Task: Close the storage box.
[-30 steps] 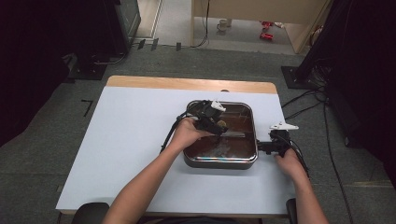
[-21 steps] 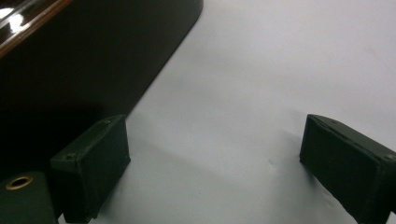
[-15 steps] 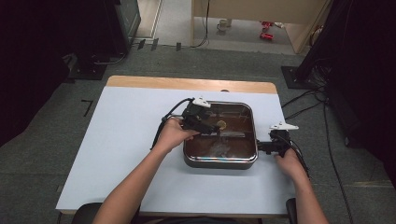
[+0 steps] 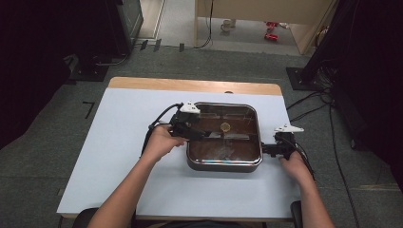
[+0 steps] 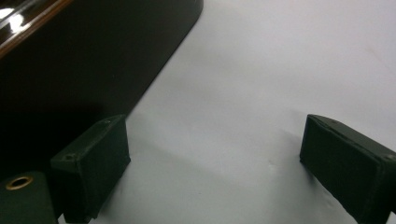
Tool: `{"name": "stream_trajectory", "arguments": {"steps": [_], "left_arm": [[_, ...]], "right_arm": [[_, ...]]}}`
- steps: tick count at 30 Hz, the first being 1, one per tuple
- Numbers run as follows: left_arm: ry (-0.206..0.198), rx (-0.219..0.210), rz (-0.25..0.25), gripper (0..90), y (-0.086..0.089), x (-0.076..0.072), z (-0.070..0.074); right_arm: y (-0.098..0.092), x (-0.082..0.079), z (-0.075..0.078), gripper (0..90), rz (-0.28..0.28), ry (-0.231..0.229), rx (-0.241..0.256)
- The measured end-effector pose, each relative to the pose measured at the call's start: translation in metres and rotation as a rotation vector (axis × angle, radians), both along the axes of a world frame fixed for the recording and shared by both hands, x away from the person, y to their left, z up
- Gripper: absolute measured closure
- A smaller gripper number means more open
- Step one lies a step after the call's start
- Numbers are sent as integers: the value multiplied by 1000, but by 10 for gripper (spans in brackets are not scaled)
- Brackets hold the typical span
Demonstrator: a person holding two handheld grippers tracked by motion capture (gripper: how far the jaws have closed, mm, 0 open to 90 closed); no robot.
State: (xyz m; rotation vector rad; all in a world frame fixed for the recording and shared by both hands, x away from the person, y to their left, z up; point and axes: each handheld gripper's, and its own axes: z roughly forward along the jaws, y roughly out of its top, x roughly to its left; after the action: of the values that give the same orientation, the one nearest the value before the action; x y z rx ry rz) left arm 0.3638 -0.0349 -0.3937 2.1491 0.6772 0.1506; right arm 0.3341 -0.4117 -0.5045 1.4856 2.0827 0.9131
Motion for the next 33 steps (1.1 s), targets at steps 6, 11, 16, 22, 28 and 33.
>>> {"name": "stream_trajectory", "arguments": {"steps": [6, 11, 16, 22, 28, 33], "left_arm": [[-7, 1, 19, 293, 19, -10, 2], [-5, 10, 43, 284, 36, -16, -2], [-10, 3, 80, 284, 51, -21, -5], [-31, 4, 94, 283, 67, -29, -11], [-42, 9, 133, 278, 81, -33, -21], [-36, 17, 147, 273, 87, -35, -29]], "right_arm": [[0, 0, 0, 78, 0, 0, 0], [0, 0, 0, 78, -1, 0, 0], [0, 0, 0, 78, -1, 0, 0], [0, 0, 0, 78, -1, 0, 0], [0, 0, 0, 78, -1, 0, 0], [0, 0, 0, 78, -2, 1, 1]]}}
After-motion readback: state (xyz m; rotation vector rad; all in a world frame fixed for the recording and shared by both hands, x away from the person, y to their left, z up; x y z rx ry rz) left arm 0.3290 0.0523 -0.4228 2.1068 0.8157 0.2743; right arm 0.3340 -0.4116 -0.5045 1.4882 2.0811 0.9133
